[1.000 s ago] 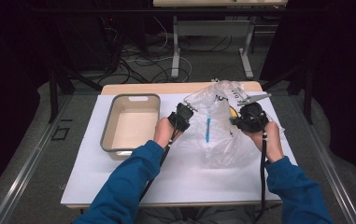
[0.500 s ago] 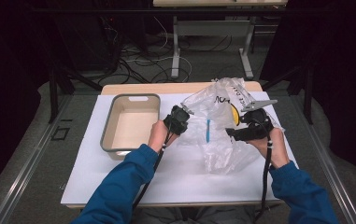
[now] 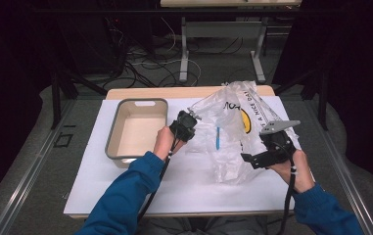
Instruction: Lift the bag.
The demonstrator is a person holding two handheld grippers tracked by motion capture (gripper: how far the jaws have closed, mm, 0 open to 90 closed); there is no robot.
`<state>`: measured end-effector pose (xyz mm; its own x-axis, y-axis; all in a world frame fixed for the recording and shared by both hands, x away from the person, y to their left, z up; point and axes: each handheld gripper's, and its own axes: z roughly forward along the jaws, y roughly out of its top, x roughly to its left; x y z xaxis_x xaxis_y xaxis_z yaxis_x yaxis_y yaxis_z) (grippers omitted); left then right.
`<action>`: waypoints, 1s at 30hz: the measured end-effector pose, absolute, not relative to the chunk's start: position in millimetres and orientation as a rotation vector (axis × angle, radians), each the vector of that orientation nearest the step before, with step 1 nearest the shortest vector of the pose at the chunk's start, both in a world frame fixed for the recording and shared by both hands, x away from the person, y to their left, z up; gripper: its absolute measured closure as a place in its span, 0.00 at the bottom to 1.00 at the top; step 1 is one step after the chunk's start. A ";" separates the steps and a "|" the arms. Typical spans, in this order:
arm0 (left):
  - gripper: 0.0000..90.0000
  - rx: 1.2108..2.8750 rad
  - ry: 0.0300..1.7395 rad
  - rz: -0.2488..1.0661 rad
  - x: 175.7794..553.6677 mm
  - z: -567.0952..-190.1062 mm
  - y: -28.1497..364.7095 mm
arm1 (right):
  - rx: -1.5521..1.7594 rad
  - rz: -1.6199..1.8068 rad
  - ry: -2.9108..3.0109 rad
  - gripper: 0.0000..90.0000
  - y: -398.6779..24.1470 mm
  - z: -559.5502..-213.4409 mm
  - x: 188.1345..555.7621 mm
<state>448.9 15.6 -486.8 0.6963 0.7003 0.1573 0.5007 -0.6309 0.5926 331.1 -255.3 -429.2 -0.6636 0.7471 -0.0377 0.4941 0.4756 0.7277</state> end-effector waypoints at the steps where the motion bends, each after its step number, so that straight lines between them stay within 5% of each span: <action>1: 1.00 2.389 0.921 0.513 448.6 -486.5 16.2 | 1.052 0.985 2.400 0.03 -255.4 -433.3 328.0; 16: 0.99 2.367 0.953 0.509 444.9 -485.0 26.3 | 1.042 0.741 2.647 0.03 -230.4 -523.6 314.8; 25: 0.97 2.357 0.948 0.492 438.8 -485.3 30.5 | 1.016 0.765 2.465 0.91 -234.2 -524.3 327.0; 30: 0.97 2.339 0.926 0.485 429.8 -483.9 33.9 | 1.080 0.794 2.367 1.00 -246.1 -515.0 334.2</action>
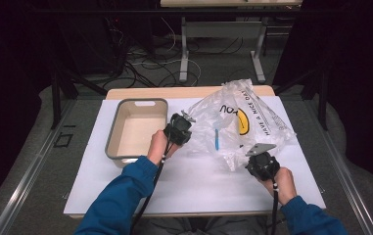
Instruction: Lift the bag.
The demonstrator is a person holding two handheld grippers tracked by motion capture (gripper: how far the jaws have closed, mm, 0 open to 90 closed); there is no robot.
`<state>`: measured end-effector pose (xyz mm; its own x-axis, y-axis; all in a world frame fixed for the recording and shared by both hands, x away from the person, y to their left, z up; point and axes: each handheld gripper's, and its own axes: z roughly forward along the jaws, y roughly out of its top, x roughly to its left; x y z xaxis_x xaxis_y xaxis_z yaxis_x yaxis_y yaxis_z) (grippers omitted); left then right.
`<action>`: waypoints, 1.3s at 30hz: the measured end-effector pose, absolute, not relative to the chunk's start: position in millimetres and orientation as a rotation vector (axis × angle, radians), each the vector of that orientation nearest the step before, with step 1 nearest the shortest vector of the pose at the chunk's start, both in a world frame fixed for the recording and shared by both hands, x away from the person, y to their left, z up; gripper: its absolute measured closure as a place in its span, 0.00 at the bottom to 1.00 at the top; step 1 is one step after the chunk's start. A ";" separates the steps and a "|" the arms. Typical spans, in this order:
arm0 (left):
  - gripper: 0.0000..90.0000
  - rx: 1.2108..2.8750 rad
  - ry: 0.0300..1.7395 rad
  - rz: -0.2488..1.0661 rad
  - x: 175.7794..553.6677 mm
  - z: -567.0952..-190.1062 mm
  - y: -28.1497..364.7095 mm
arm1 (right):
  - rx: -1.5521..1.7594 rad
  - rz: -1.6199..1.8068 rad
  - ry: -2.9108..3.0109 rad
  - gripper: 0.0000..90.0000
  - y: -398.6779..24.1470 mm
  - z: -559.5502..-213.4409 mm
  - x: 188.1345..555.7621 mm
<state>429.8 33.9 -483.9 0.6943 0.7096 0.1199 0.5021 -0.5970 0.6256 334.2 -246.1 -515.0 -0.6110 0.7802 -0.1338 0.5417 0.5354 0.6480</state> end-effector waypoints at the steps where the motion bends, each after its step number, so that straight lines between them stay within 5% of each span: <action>1: 0.96 2.337 0.922 0.486 427.4 -483.4 34.9 | 1.089 0.805 2.344 1.00 -250.3 -512.7 336.6; 8: 0.91 2.310 0.847 0.481 403.9 -486.4 39.7 | 1.200 0.884 2.213 1.00 -282.1 -494.4 350.1; 18: 0.29 2.316 0.765 0.575 385.1 -509.8 28.0 | 1.239 0.941 2.178 1.00 -298.8 -480.0 353.9; 25: 0.19 2.312 0.813 0.729 398.2 -540.7 9.0 | 1.231 0.948 2.188 1.00 -300.9 -479.9 355.3; 29: 0.34 2.236 0.835 0.798 400.6 -542.9 0.6 | 1.241 0.959 2.182 1.00 -301.3 -480.0 356.1; 35: 0.97 2.164 0.823 0.796 403.1 -544.8 -4.4 | 1.255 0.956 2.192 1.00 -299.7 -480.3 358.2; 39: 1.00 2.248 0.797 0.733 403.7 -538.3 -1.1 | 1.283 0.943 2.221 1.00 -298.7 -476.1 363.2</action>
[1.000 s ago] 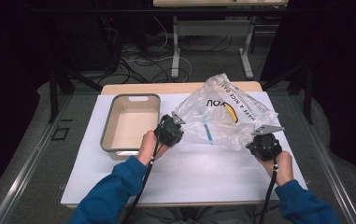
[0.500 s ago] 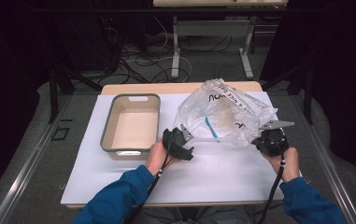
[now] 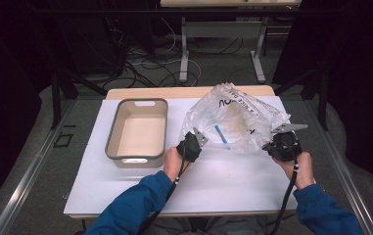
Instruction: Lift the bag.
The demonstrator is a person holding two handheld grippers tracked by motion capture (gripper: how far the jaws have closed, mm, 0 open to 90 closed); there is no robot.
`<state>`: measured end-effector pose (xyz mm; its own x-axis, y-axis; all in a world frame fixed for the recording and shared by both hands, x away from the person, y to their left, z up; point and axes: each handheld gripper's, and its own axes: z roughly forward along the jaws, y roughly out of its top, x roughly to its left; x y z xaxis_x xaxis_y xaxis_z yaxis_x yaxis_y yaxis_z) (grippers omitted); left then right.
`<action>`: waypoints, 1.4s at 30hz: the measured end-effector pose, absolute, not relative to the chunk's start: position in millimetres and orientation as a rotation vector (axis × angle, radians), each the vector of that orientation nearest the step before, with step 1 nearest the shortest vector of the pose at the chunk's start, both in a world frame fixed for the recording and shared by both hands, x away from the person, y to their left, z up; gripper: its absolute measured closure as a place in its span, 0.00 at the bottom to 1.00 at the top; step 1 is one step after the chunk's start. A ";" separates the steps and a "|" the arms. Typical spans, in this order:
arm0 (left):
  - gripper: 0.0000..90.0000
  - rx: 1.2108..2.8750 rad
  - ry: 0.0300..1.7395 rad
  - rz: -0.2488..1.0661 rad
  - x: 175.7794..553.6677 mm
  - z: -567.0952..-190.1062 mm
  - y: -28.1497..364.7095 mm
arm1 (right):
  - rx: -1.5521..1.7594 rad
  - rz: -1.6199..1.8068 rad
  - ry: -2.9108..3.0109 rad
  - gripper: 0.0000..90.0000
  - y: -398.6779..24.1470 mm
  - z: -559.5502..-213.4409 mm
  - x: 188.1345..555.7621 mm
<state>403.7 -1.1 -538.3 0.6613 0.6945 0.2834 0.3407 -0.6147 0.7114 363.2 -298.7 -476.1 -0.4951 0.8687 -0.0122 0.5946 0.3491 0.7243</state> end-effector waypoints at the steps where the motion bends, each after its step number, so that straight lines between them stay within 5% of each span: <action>1: 1.00 2.253 0.792 0.725 403.7 -535.9 0.3 | 1.280 0.933 2.229 1.00 -298.1 -475.0 365.1; 12: 1.00 2.281 0.761 0.659 397.2 -483.0 16.2 | 1.275 0.871 2.308 1.00 -287.4 -449.1 386.6; 42: 1.00 2.283 0.681 0.796 415.3 -346.5 47.4 | 1.135 0.893 2.218 1.00 -279.6 -329.8 402.2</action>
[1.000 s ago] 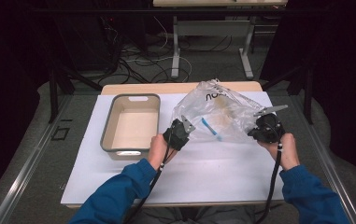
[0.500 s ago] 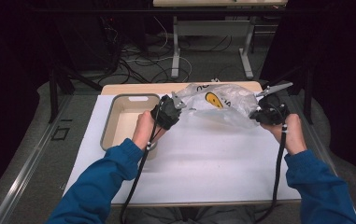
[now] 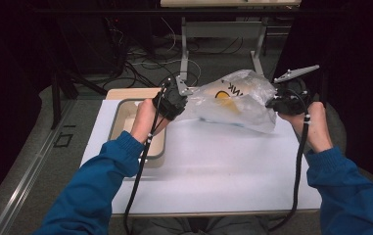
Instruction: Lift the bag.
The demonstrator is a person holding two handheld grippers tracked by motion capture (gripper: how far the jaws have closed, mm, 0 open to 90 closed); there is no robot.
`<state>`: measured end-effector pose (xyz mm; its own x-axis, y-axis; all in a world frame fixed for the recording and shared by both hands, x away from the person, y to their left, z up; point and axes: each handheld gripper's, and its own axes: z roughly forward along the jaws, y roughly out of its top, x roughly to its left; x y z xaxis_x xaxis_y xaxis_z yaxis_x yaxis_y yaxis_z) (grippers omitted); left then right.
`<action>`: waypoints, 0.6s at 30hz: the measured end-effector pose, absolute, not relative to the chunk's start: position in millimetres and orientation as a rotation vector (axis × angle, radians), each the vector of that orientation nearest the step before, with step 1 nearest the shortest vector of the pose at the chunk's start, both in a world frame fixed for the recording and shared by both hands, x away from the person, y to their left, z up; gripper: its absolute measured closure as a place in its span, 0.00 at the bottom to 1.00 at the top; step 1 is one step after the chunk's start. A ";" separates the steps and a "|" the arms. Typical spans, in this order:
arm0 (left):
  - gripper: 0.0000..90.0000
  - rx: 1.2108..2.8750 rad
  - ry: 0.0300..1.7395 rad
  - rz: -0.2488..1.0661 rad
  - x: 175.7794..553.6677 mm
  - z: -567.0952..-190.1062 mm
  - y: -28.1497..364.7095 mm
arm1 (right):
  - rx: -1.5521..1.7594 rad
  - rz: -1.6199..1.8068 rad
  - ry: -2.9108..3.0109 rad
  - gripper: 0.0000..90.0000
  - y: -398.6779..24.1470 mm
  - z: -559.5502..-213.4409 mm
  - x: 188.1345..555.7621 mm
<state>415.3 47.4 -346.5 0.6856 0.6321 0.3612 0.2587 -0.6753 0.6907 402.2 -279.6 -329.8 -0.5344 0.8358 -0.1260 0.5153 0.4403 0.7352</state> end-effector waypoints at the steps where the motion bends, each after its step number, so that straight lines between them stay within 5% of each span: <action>1: 1.00 2.281 0.681 0.803 414.6 -342.9 47.8 | 1.134 0.891 2.217 1.00 -279.3 -328.0 402.1; 9: 1.00 2.240 0.663 0.841 409.9 -313.5 53.9 | 1.122 0.925 2.183 1.00 -277.3 -314.8 399.2; 18: 1.00 2.275 0.708 0.759 422.5 -347.9 49.8 | 1.173 0.905 2.233 1.00 -279.0 -349.9 410.4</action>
